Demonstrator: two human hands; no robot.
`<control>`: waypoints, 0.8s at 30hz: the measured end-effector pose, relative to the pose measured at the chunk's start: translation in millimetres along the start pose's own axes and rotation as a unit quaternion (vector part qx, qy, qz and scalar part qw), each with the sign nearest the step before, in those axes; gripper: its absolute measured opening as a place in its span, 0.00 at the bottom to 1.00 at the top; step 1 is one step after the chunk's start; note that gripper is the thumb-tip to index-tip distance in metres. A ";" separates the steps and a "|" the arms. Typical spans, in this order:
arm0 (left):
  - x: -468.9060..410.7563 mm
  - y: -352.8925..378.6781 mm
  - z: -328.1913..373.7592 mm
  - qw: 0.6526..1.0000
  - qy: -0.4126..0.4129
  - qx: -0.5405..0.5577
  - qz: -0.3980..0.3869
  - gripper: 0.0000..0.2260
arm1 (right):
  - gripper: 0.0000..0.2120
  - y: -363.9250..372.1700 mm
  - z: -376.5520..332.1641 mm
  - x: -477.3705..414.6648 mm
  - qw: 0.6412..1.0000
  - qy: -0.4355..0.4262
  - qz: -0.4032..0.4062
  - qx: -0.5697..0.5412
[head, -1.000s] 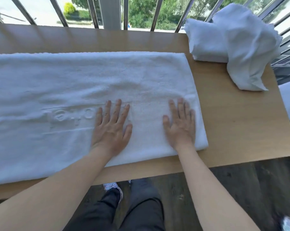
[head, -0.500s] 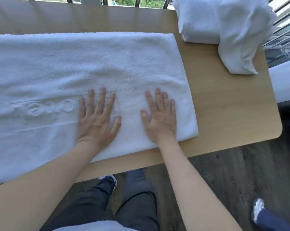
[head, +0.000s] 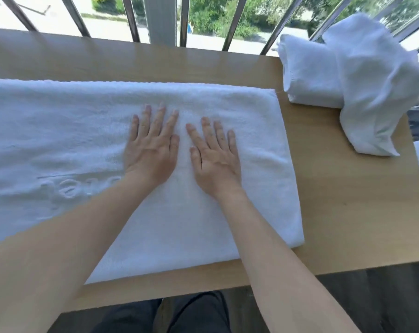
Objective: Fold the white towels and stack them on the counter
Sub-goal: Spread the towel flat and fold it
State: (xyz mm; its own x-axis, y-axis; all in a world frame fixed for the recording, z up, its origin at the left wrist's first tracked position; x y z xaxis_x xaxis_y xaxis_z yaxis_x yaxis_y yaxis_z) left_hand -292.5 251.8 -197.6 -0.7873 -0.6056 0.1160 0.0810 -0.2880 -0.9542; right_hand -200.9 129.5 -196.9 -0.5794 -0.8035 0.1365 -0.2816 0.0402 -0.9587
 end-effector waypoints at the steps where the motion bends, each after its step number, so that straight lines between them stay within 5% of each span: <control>1: -4.9 1.5 0.1 1.000 0.002 -0.014 -0.005 0.26 | 0.25 -0.3 4.9 -10.5 1.000 0.011 0.001 0.009; 14: -6.8 4.7 -2.7 0.998 0.012 -0.064 -0.006 0.27 | 0.27 -42.9 122.8 -81.9 0.987 0.160 0.022 0.023; 17: -5.9 1.7 -1.3 0.998 0.007 -0.063 -0.009 0.27 | 0.28 -42.8 91.4 -57.3 0.993 0.103 0.058 0.007; 20: -5.5 -1.1 1.1 0.999 0.008 -0.052 0.000 0.27 | 0.29 -19.8 46.9 -21.0 0.999 -0.029 0.012 -0.002; 24: -4.8 -1.0 0.7 0.999 0.007 -0.045 0.006 0.27 | 0.29 -15.6 84.6 4.5 1.000 0.004 0.025 0.007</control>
State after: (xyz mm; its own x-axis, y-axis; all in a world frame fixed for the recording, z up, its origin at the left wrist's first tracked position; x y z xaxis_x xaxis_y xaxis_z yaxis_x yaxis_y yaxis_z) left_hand -288.4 254.5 -197.0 -0.7951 -0.5980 0.1015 0.0354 -0.2128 -0.9765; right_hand -134.3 75.0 -202.4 -0.5985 -0.7961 0.0897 -0.2417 0.0727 -0.9676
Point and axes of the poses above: each hand's wrist, its own x-axis away from the middle knuckle, its own y-axis out of the palm, z = x × y, the point moved 4 cm from there along -x, towards the middle knuckle
